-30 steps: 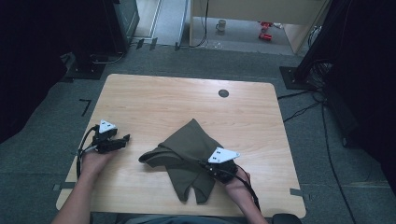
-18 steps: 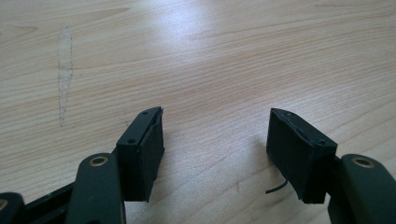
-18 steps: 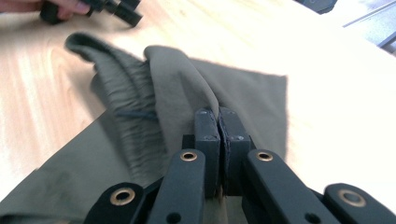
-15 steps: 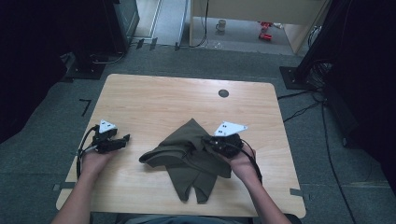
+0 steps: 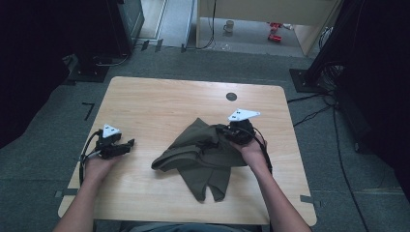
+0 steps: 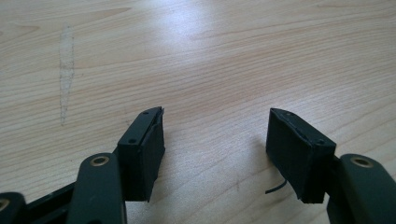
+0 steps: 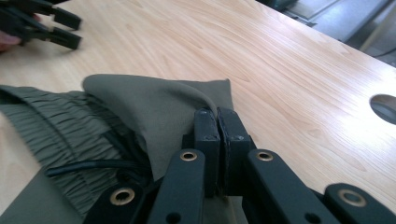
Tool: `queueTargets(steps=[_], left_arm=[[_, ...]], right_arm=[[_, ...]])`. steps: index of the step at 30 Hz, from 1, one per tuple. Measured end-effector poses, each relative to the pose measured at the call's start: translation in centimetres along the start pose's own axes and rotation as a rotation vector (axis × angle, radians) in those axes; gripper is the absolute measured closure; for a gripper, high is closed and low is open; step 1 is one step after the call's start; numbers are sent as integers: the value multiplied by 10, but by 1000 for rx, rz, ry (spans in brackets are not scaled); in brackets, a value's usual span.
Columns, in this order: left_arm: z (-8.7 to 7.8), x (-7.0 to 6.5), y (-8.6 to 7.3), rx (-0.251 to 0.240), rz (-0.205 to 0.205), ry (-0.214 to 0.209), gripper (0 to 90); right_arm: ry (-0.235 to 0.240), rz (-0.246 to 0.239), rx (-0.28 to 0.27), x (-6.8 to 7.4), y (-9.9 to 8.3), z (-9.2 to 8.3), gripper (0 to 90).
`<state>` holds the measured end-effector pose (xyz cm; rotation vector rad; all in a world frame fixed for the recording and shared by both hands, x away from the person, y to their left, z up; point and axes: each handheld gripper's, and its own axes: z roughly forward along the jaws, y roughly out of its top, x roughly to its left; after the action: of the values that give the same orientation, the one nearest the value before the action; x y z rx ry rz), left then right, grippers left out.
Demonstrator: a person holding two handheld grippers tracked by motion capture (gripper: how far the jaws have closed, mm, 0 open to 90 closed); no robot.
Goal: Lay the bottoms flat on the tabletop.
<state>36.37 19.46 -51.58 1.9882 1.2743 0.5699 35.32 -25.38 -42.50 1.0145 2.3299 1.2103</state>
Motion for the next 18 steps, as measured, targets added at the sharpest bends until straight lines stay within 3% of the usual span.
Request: queueTargets(steps=[6, 8, 11, 13, 16, 18], left_arm=[[-3, -3, 4, -4, -9, -28, 451], [-5, -5, 7, -11, 2, -34, 451], [-8, -12, 10, -35, 15, -59, 450], [-12, -17, 13, -44, 40, -75, 446], [-20, -26, 15, -60, 68, -104, 440], [-26, -29, 17, -79, 66, -119, 438]], right_arm=[[-17, -7, -13, -7, -2, 4, 865], [-14, 1, -10, -9, -3, 6, 777], [30, 48, -15, -11, -6, 4, 623], [37, 32, -19, -9, -13, -5, 534], [37, 19, -23, -6, -21, -14, 511], [38, 22, -24, -4, -28, -21, 499]])
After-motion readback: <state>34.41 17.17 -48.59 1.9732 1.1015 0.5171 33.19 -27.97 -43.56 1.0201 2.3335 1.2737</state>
